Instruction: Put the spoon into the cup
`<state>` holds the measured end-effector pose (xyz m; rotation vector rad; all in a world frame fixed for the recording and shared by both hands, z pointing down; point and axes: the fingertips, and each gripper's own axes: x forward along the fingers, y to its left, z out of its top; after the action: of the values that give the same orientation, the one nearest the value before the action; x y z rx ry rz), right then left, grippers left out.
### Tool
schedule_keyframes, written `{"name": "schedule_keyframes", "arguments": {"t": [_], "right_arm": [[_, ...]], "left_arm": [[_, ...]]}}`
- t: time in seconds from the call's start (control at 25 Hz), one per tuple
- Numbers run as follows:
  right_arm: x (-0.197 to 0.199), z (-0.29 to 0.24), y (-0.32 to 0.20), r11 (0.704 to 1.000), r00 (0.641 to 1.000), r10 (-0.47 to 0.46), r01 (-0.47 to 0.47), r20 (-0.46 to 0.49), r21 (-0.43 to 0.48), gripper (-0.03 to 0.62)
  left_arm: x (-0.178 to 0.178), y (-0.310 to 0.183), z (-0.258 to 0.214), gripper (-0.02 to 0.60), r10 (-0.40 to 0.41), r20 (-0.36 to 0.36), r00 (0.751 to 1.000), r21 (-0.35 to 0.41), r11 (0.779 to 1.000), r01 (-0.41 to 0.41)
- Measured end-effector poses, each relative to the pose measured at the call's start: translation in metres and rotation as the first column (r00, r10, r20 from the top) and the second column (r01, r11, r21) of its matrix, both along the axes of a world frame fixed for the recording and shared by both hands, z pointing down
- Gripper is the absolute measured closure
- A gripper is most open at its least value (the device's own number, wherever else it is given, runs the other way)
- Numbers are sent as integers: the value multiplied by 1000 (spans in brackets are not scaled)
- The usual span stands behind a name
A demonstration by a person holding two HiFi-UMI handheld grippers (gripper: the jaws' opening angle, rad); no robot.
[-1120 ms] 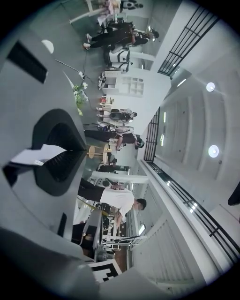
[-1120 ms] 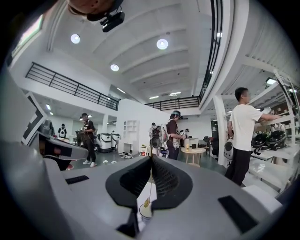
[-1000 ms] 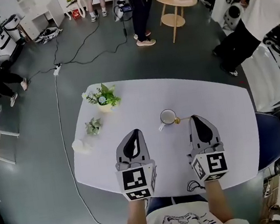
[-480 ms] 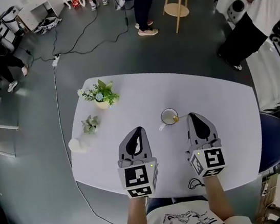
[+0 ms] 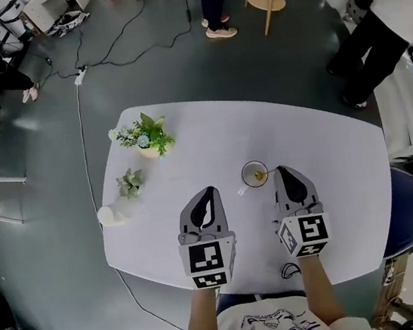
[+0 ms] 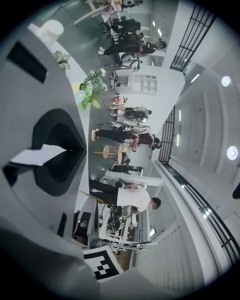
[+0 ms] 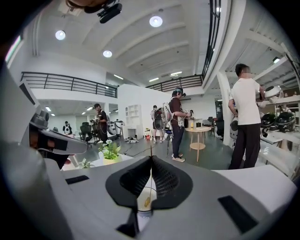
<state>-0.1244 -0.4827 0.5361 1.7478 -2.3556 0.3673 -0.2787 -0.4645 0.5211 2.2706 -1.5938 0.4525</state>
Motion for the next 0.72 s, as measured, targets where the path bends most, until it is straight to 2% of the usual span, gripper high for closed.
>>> {"name": "schedule_keyframes", "arguments": {"t": [0.72], "right_arm": [[-2,73,-21,991,1000,-6,4,-14,-137,572]], "left_arm": [[4,-30,45,568,2,-3,1000,-73,997,-3]]}}
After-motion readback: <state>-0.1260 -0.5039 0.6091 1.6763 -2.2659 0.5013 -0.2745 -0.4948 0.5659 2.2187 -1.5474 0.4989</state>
